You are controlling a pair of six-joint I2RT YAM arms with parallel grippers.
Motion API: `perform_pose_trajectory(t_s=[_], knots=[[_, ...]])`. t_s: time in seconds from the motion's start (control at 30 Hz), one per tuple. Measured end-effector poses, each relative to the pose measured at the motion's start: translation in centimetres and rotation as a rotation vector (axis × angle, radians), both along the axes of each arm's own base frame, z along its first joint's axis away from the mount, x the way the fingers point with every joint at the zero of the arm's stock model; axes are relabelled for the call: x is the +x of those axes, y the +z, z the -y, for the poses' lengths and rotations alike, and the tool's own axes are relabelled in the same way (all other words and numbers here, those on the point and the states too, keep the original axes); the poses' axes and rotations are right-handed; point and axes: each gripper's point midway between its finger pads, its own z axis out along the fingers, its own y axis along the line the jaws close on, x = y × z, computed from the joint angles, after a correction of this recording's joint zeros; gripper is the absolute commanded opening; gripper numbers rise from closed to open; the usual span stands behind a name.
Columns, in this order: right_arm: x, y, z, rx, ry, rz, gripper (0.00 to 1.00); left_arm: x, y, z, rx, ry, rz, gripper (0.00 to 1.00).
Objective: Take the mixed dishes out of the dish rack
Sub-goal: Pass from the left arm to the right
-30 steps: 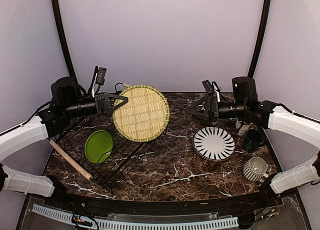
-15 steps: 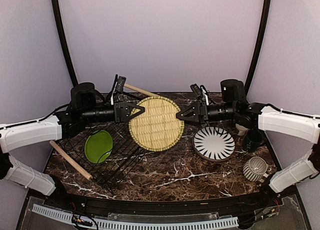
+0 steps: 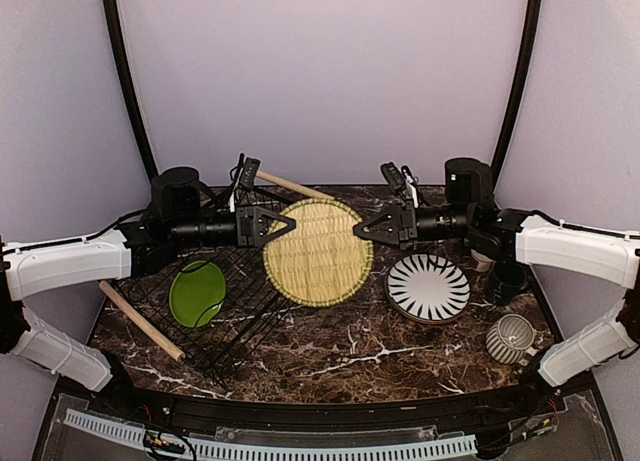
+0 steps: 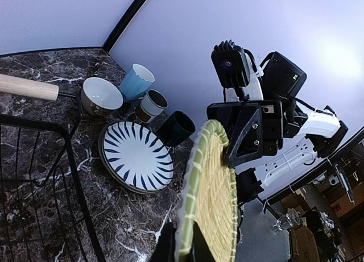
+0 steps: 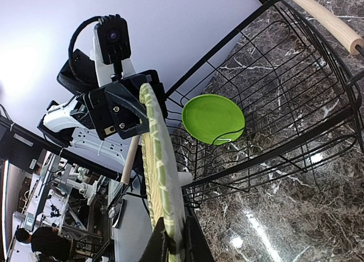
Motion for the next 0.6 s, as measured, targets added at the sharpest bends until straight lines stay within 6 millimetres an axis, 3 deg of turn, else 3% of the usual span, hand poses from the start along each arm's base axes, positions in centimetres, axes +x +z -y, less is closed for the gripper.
perform_pose_trajectory(t_s=[0.13, 0.27, 0.37, 0.6], knots=[[0.0, 0.1, 0.0, 0.002, -0.001, 0.011, 0.0, 0.0, 0.1, 0.0, 0.0, 0.0, -0.008, 0.1], [0.1, -0.1, 0.2, -0.003, -0.013, 0.002, 0.0, -0.1, 0.2, 0.1, 0.008, -0.009, 0.015, 0.23], [0.2, -0.6, 0.8, -0.01, -0.035, -0.018, 0.0, -0.1, 1.0, 0.2, 0.01, -0.02, 0.05, 0.32], [0.6, -0.6, 3.4, -0.022, -0.113, -0.03, 0.0, -0.2, 1.5, 0.3, 0.019, -0.03, 0.087, 0.42]])
